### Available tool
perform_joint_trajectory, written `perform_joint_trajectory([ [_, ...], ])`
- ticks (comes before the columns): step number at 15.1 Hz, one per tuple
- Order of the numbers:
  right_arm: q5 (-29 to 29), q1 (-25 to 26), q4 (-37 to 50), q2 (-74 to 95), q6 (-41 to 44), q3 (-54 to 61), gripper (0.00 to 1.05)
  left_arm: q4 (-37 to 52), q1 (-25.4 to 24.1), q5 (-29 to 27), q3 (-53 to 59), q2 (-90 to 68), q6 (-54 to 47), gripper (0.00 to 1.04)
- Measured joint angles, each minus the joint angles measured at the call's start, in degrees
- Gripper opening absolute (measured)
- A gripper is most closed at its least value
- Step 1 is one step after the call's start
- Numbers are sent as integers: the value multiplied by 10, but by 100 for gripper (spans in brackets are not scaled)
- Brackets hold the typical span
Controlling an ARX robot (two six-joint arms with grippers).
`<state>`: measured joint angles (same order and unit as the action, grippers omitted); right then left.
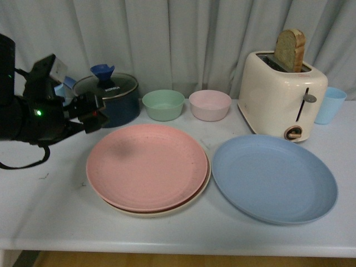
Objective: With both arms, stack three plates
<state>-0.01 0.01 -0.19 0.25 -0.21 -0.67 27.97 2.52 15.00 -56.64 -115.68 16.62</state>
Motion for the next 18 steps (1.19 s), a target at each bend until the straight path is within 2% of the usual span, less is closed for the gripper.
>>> perform_joint_trajectory([
  [3,0,0,0,0,0,0,98,67,-5,-11,55,114,29,100],
  [5,0,0,0,0,0,0,98,60,-12,-35,107,212,24,98],
  [6,0,0,0,0,0,0,98,74,-12,-65,132,261,1,96],
  [7,0,0,0,0,0,0,98,151,-19,-116,177,306,-48,85],
  [8,0,0,0,0,0,0,98,204,-24,-144,227,357,-100,73],
  [11,0,0,0,0,0,0,98,225,-26,-150,344,413,-151,37],
  [14,0,0,0,0,0,0,98,234,-26,-151,409,494,-155,1],
  [18,0,0,0,0,0,0,98,202,-26,-151,477,581,-157,2],
])
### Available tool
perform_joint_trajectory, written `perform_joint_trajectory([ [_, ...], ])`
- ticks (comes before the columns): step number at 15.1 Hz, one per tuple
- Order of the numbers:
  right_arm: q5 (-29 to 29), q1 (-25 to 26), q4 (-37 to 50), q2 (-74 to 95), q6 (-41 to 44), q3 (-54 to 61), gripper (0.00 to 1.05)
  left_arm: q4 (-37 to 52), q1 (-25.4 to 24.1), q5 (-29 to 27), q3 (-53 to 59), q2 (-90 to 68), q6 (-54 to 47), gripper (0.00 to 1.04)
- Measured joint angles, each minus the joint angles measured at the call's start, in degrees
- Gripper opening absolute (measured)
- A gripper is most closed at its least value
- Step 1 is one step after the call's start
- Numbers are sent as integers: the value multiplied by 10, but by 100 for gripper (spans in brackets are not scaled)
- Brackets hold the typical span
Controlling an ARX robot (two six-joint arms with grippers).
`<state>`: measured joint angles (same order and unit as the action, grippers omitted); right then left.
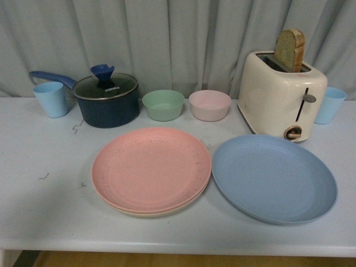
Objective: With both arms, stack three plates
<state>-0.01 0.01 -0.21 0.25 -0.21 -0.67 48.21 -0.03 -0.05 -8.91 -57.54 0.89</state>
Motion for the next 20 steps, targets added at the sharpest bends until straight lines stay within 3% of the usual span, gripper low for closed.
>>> perform_joint_trajectory([
  [4,0,0,0,0,0,0,98,-59,0,0,45,100,0,2],
  [5,0,0,0,0,0,0,98,-19,0,0,63,101,0,2],
  [13,0,0,0,0,0,0,98,-212,0,0,83,302,0,2],
  [20,0,0,0,0,0,0,98,-329,0,0,83,422,0,2],
])
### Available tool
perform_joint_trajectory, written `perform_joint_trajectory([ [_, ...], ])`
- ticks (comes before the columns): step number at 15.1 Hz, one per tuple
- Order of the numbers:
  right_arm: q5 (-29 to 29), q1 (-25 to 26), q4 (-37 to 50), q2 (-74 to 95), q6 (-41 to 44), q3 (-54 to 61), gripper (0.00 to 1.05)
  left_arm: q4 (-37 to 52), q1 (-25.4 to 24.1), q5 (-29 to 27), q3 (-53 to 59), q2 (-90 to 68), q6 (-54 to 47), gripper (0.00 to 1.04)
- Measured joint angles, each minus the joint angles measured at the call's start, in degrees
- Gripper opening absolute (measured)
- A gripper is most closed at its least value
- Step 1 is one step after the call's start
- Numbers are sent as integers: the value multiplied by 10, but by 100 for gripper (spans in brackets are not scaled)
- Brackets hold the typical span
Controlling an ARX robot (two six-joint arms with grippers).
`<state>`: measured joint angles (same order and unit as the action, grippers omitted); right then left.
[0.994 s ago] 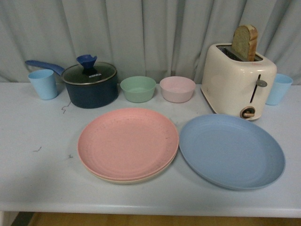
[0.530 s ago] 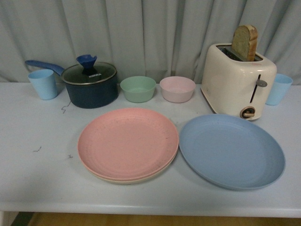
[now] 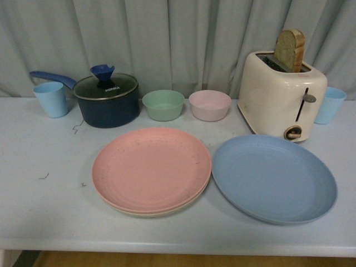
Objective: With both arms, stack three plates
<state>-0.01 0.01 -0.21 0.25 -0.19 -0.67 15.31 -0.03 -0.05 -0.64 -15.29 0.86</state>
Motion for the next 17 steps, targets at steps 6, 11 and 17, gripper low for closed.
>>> perform_joint_trajectory([
  [6,0,0,0,0,0,0,98,-98,0,0,-1,83,0,2],
  [11,0,0,1,0,0,0,98,-155,0,0,0,148,0,2],
  [17,0,0,0,0,0,0,98,-155,0,0,0,148,0,62],
])
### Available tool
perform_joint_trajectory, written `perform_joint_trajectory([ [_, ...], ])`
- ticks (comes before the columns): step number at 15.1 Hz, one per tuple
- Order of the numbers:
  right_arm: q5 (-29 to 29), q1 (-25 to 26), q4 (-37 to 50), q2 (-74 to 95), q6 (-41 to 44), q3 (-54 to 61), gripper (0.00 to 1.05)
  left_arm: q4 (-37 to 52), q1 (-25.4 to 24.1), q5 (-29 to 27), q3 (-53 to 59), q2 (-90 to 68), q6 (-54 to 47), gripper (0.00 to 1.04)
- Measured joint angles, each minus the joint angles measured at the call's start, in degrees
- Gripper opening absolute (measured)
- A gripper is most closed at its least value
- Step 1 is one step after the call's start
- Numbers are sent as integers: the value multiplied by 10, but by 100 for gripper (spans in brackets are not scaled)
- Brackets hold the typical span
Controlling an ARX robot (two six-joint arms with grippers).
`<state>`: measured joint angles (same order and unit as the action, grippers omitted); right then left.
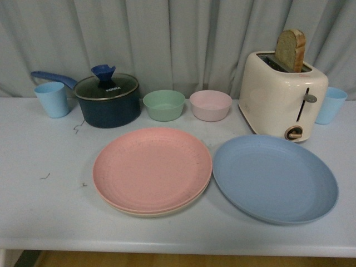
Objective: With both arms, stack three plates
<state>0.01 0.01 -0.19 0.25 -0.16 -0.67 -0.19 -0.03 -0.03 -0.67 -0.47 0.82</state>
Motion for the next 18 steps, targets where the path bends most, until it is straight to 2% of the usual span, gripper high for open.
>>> perform_joint_trajectory([
  [2,28,9,13,6,-6,0,98,0,0,0,0,0,0,68],
  [3,99,38,58,32,-19,0,98,0,0,-1,0,0,0,73],
  [4,232,111,166,132,-51,-3,98,1,0,2,0,0,0,85],
  [5,322,142,276,247,-79,-3,98,0,0,0,0,0,0,98],
  [6,360,149,380,346,-92,-8,98,0,0,0,0,0,-1,99],
  [7,346,160,494,465,-97,-29,98,0,0,0,0,0,0,98],
  [8,301,165,597,600,-99,-73,98,0,0,0,0,0,0,98],
  [9,257,163,650,695,-99,-113,98,0,0,0,0,0,0,98],
  [10,193,151,660,799,-100,-160,98,0,0,0,0,0,-1,98],
  [13,27,95,531,1043,-136,-294,98,0,0,0,0,0,0,98],
  [14,-9,72,492,1097,-156,-332,98,0,0,0,0,0,-1,98],
  [16,-48,31,436,1162,-188,-402,98,0,0,0,0,0,0,98],
  [18,-71,14,393,1197,-205,-436,98,0,0,0,0,0,0,98],
])
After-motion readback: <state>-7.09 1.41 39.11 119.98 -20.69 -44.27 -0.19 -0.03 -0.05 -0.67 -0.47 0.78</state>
